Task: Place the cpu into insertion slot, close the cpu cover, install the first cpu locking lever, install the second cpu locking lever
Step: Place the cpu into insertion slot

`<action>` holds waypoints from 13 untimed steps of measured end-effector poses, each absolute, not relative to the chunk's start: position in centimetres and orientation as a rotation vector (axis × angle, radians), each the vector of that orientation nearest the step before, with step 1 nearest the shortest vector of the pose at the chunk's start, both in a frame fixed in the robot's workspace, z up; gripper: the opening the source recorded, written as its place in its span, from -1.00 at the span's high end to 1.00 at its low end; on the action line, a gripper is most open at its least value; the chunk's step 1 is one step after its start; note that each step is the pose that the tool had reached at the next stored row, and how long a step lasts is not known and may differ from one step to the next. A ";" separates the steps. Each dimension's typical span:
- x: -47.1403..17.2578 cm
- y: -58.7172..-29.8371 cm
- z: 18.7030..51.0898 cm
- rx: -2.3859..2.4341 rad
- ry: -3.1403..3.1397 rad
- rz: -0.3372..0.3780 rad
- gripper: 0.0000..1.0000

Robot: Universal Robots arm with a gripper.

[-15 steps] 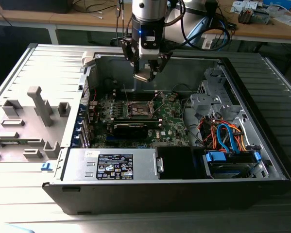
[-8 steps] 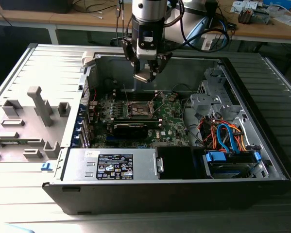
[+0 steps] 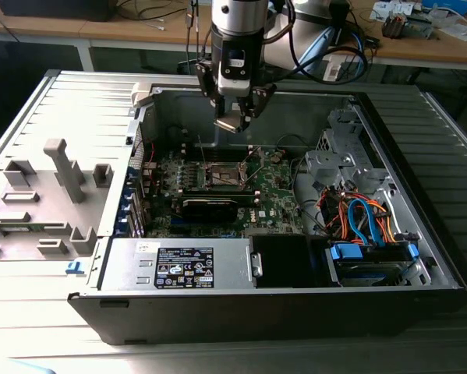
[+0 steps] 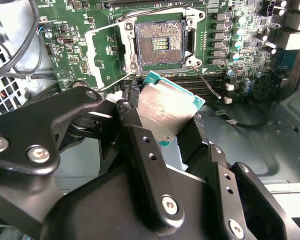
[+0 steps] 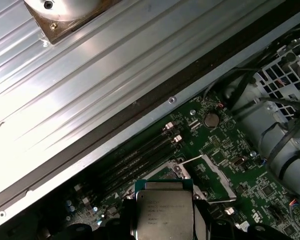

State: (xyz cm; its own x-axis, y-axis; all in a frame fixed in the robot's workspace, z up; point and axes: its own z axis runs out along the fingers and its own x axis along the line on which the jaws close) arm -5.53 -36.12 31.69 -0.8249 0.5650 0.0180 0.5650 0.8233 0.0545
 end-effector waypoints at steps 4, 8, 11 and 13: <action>-5.5 -36.1 31.7 -0.945 -2.994 -0.090 -0.09; -5.5 -36.1 31.7 -0.955 -2.991 -0.090 -0.09; -5.5 -36.1 31.6 -0.962 -2.989 -0.090 -0.09; -5.5 -36.1 31.6 -0.966 -2.988 -0.090 -0.09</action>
